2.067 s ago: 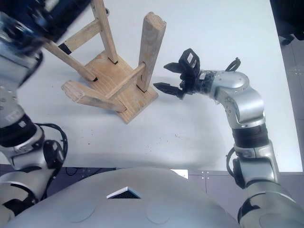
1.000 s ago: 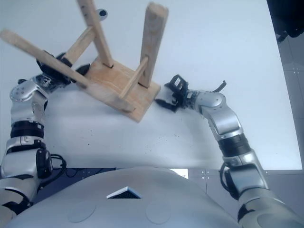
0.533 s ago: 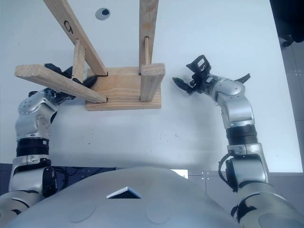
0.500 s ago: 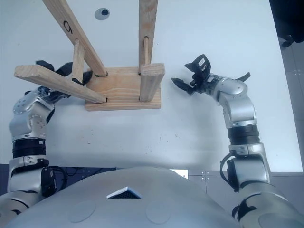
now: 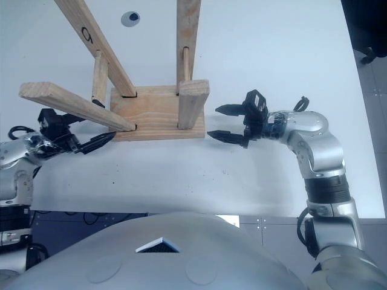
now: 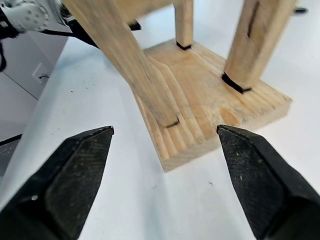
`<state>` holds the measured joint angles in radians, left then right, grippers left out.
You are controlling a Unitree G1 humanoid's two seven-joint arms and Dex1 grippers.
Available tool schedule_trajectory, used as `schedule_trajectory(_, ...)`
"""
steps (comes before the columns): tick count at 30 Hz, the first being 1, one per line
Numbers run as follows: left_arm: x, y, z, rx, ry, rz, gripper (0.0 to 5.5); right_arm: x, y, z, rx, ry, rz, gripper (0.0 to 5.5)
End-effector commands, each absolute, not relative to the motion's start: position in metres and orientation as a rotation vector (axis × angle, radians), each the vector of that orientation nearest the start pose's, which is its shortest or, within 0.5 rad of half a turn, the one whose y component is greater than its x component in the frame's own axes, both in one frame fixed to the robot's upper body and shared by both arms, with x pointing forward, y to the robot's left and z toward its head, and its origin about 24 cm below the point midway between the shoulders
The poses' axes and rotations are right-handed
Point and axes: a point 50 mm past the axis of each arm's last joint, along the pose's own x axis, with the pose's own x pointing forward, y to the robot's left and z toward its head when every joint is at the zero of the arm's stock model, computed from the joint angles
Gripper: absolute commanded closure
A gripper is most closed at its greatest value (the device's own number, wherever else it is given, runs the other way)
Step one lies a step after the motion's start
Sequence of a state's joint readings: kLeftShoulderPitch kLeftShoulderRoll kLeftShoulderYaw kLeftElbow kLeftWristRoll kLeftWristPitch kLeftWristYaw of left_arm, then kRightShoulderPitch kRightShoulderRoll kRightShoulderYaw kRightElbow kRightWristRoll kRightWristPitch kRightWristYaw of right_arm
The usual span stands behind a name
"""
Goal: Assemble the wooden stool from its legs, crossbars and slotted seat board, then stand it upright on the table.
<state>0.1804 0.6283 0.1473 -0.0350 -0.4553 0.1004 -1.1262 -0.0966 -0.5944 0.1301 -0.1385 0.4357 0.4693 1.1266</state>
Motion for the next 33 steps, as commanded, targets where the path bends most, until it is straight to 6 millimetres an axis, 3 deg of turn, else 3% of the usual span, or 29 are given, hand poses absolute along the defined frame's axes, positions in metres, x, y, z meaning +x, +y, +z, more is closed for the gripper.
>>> schedule_trajectory(1, 0.191, 0.233, 0.065, 0.003, 0.213, -1.007, 1.64, 0.229, -0.157, 0.072, 0.023, 0.363, 1.305, 1.86)
schedule_trajectory(13, 0.194, 0.249, 0.063, 0.055, 0.270, -0.970, 3.66, 0.235, -0.124, 0.075, 0.083, 0.260, 1.336, 4.02)
schedule_trajectory(19, 0.191, 0.253, 0.063, 0.017, 0.307, -0.994, 3.71, 0.235, -0.122, 0.080, 0.108, 0.258, 1.355, 4.05)
schedule_trajectory(24, 0.196, 0.234, 0.102, -0.243, 0.328, -1.132, 3.80, 0.232, -0.148, 0.109, 0.291, 0.295, 1.323, 4.11)
schedule_trajectory(26, 0.200, 0.229, 0.114, -0.335, 0.396, -1.177, 3.97, 0.225, -0.157, 0.116, 0.381, 0.399, 1.303, 4.18)
schedule_trajectory(29, 0.203, 0.223, 0.114, -0.477, 0.628, -1.216, 4.17, 0.211, -0.163, 0.121, 0.564, 0.731, 1.302, 4.24)
schedule_trajectory(31, 0.208, 0.221, 0.107, -0.590, 0.795, -1.217, 4.22, 0.222, -0.164, 0.117, 0.635, 0.928, 1.247, 4.25)
schedule_trajectory(33, 0.224, 0.223, 0.101, -0.673, 0.857, -1.168, 4.28, 0.235, -0.163, 0.112, 0.654, 1.032, 1.177, 4.25)
